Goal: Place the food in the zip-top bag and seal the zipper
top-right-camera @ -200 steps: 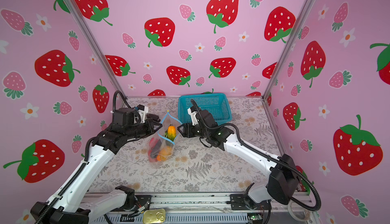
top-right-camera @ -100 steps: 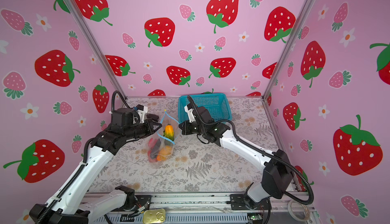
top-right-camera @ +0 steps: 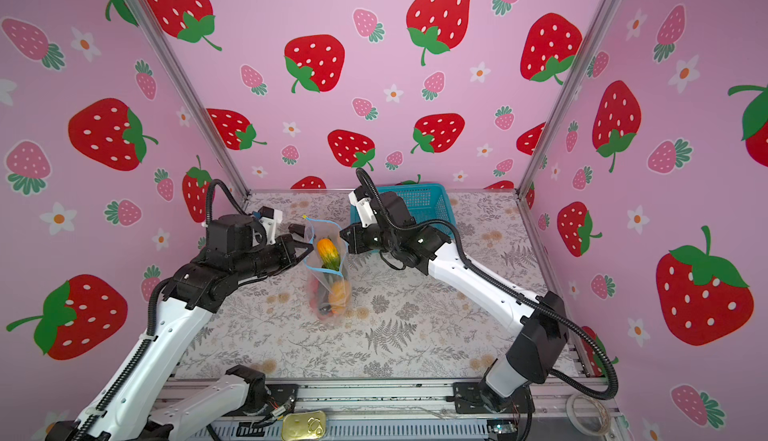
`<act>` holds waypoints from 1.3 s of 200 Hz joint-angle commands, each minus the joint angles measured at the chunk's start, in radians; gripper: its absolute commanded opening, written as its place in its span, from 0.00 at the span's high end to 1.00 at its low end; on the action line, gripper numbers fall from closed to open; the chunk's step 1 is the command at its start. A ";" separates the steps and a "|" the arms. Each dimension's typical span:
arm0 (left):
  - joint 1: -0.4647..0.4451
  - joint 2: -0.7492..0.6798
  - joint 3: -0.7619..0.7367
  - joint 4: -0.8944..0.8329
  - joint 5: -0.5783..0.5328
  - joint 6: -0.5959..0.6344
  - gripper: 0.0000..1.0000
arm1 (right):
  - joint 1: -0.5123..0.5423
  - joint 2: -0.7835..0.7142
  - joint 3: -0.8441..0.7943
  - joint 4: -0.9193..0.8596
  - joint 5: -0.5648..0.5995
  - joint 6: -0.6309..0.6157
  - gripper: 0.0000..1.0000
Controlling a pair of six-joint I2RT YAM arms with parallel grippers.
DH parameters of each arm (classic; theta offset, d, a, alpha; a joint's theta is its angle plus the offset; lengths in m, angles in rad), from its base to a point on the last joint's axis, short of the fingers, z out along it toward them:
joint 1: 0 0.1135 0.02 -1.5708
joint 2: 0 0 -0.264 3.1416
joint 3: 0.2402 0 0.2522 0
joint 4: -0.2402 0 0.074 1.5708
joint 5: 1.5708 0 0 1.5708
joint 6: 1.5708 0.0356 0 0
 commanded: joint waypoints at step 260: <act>-0.343 -0.006 0.027 -0.019 -0.416 -0.244 1.00 | 0.058 -0.621 -0.642 0.521 -0.007 -0.538 0.50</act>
